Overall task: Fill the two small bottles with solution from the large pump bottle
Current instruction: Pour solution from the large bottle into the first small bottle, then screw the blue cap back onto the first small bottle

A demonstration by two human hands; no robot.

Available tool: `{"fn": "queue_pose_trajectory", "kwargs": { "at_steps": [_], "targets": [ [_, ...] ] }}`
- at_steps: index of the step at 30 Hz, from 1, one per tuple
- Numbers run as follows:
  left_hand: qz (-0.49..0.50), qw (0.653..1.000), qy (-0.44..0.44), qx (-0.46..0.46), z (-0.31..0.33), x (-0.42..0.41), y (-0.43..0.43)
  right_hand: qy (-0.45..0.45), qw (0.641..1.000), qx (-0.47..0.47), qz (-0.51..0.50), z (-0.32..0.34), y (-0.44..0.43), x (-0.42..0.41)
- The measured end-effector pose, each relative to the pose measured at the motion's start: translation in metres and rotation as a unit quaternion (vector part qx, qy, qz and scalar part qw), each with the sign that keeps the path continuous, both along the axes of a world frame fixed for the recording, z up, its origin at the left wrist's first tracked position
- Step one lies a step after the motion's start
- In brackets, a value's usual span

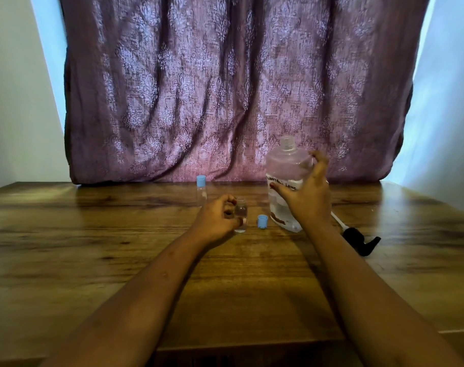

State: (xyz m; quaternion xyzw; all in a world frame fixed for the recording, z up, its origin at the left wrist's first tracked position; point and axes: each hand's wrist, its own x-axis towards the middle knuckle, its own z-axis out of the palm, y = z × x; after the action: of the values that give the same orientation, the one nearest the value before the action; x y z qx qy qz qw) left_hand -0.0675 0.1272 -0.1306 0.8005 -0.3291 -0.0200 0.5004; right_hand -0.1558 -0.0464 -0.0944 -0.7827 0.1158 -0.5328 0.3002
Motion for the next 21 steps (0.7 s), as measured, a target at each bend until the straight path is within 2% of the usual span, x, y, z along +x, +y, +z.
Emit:
{"fn": "queue_pose_trajectory", "kwargs": {
  "at_steps": [12,14,16,17,19,21],
  "targets": [
    [-0.003,1.000,0.026,-0.013,0.000,-0.002,0.000,0.021,0.997,0.075,-0.001,-0.005,-0.012,0.009],
    [-0.005,0.999,0.029,-0.016,0.001,-0.002,0.000,0.014,0.998,0.025,-0.062,-0.002,-0.005,0.006],
    [-0.009,0.999,0.035,-0.023,0.002,-0.002,0.000,-0.031,0.983,-0.101,-0.147,0.001,0.001,0.003],
    [-0.011,0.999,0.042,-0.029,0.003,-0.002,0.001,-0.068,0.971,-0.164,-0.157,0.003,0.004,0.002],
    [-0.008,0.998,0.046,-0.034,0.003,-0.001,0.002,-0.103,0.957,-0.252,-0.097,0.005,0.015,0.002],
    [-0.003,0.998,0.041,-0.038,0.003,0.000,0.002,-0.034,0.954,-0.296,-0.038,0.002,0.030,0.003]
  ]
}}
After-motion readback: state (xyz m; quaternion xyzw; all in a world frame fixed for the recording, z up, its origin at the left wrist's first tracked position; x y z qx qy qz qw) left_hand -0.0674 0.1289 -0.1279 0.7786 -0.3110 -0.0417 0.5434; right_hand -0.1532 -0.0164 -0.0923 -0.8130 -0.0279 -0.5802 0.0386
